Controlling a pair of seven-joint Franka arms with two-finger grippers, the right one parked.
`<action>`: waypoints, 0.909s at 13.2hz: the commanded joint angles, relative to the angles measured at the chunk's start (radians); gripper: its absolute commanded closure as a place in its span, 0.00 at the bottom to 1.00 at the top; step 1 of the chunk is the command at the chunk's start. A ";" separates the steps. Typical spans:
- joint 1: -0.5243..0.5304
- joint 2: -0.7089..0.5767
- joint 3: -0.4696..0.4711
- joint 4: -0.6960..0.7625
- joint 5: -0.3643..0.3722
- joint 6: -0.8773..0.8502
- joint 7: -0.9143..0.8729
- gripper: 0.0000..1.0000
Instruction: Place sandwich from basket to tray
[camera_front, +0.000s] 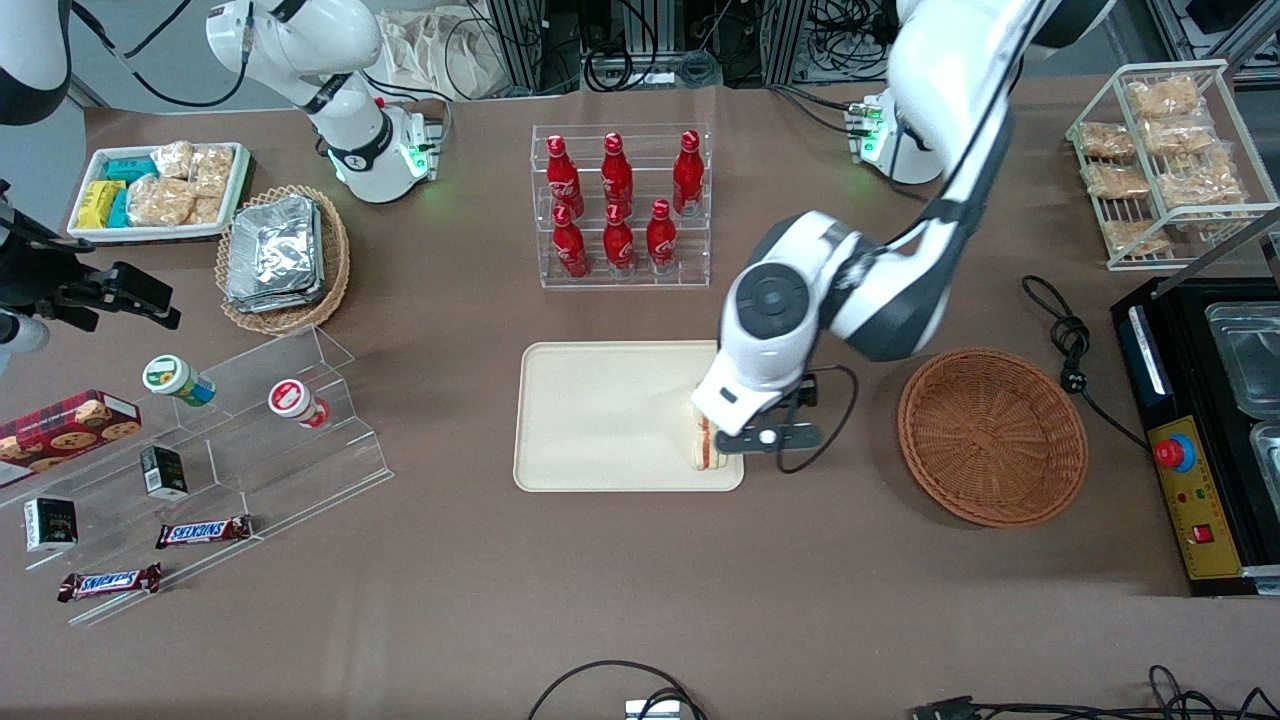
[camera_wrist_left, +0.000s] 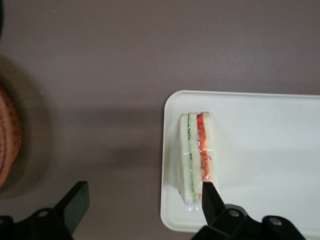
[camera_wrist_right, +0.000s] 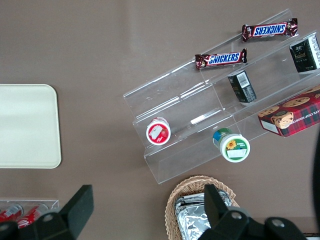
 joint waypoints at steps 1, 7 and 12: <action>0.092 -0.164 -0.001 -0.109 -0.045 -0.014 0.120 0.00; 0.425 -0.446 -0.068 -0.250 -0.056 -0.109 0.413 0.00; 0.623 -0.623 -0.107 -0.347 -0.150 -0.215 0.484 0.00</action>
